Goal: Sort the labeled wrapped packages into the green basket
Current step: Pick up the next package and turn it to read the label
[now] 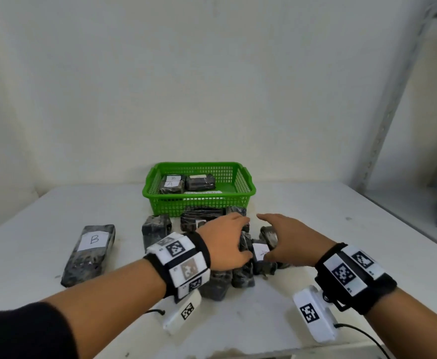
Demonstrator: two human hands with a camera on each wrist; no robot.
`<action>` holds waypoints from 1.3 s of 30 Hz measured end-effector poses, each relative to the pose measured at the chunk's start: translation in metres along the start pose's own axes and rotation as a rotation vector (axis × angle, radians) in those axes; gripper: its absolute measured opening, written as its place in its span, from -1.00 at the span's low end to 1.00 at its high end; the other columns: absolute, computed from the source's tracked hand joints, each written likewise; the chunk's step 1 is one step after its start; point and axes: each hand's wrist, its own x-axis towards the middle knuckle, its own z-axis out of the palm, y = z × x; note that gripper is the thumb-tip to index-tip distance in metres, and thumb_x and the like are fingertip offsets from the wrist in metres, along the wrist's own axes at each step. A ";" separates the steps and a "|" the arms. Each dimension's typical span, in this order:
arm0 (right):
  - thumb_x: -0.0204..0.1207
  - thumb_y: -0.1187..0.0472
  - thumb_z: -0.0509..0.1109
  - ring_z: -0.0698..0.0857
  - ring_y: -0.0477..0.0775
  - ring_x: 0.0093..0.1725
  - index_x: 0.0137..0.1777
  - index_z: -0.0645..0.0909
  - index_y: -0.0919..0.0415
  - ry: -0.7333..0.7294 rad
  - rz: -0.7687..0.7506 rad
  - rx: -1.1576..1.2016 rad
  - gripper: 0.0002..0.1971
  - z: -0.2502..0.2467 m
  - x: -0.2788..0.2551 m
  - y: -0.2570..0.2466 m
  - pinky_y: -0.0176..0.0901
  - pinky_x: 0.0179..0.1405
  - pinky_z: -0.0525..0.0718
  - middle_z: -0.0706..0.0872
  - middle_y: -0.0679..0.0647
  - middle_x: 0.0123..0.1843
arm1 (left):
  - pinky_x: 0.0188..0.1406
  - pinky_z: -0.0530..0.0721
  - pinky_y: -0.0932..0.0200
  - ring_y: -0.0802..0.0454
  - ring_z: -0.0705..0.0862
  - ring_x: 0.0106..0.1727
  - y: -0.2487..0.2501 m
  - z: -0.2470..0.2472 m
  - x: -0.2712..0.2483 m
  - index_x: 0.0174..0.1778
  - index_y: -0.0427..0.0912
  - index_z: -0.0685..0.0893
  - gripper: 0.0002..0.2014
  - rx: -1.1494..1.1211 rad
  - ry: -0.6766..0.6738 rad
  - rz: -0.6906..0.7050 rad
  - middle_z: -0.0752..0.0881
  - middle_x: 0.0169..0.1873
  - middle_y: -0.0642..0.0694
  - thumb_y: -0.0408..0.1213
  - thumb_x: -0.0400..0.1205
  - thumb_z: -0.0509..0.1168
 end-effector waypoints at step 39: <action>0.42 0.19 0.71 0.80 -0.11 -0.04 0.36 0.72 -0.09 0.240 -0.056 0.505 -0.49 -0.003 -0.006 0.034 -0.30 -0.08 0.75 0.81 -0.17 0.14 | 0.45 0.57 0.06 0.10 0.70 0.27 -0.014 -0.013 0.045 0.44 -0.03 0.62 -0.41 -0.591 -0.054 -0.090 0.73 0.28 0.05 -0.19 0.47 0.58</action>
